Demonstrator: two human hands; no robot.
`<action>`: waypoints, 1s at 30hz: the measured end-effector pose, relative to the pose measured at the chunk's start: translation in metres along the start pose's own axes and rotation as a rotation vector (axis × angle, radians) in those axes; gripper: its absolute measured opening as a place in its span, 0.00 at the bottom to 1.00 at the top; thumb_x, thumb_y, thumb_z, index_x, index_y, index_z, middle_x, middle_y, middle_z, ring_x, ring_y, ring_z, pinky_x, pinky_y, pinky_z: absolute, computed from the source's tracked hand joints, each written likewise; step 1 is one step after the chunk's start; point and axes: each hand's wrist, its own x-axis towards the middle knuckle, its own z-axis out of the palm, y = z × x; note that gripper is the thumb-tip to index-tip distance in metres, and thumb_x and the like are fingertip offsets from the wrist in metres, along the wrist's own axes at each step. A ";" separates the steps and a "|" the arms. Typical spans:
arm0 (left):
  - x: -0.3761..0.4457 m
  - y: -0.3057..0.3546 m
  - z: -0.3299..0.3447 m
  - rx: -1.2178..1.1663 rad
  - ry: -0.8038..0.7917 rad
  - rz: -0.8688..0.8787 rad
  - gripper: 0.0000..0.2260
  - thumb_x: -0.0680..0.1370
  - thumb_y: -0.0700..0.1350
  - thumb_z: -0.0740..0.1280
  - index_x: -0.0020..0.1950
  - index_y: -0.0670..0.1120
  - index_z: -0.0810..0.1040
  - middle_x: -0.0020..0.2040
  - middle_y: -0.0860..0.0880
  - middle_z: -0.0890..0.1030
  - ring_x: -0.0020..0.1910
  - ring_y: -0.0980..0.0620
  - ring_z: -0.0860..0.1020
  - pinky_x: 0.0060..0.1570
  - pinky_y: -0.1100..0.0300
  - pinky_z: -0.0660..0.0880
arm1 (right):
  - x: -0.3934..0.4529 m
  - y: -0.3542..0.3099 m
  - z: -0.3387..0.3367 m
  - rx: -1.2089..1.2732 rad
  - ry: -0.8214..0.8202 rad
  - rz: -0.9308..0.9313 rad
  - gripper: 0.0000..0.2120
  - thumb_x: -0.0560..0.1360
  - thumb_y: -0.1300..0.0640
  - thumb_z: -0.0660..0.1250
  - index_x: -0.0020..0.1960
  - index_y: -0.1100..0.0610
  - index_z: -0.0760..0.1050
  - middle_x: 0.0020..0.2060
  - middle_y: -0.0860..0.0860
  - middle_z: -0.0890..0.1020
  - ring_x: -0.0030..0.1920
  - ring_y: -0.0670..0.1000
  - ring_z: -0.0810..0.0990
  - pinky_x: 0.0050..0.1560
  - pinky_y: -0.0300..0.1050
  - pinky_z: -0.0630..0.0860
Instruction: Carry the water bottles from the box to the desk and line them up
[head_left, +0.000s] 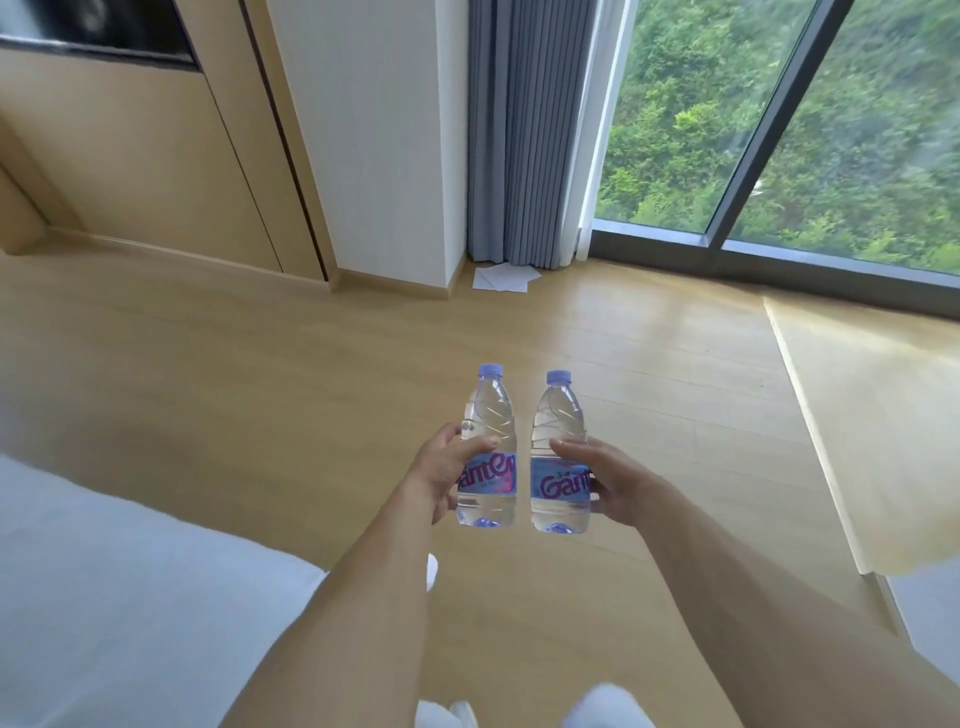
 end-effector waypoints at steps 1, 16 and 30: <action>0.011 0.009 -0.006 0.001 0.009 0.000 0.14 0.73 0.47 0.77 0.56 0.49 0.79 0.43 0.45 0.85 0.38 0.47 0.84 0.41 0.48 0.82 | 0.013 -0.011 0.005 0.003 0.000 -0.003 0.17 0.72 0.48 0.76 0.58 0.50 0.79 0.45 0.52 0.88 0.45 0.51 0.86 0.47 0.52 0.81; 0.179 0.116 -0.083 -0.090 0.302 0.010 0.18 0.71 0.48 0.78 0.58 0.51 0.78 0.42 0.46 0.86 0.38 0.45 0.85 0.47 0.35 0.81 | 0.250 -0.160 0.062 -0.146 -0.249 0.061 0.12 0.72 0.50 0.77 0.54 0.50 0.81 0.41 0.52 0.87 0.41 0.51 0.87 0.44 0.51 0.83; 0.258 0.191 -0.166 -0.342 0.617 0.025 0.22 0.71 0.50 0.78 0.62 0.56 0.76 0.43 0.46 0.86 0.40 0.45 0.86 0.46 0.34 0.81 | 0.405 -0.290 0.159 -0.372 -0.489 0.105 0.18 0.72 0.51 0.77 0.59 0.51 0.78 0.46 0.54 0.86 0.47 0.54 0.85 0.45 0.54 0.82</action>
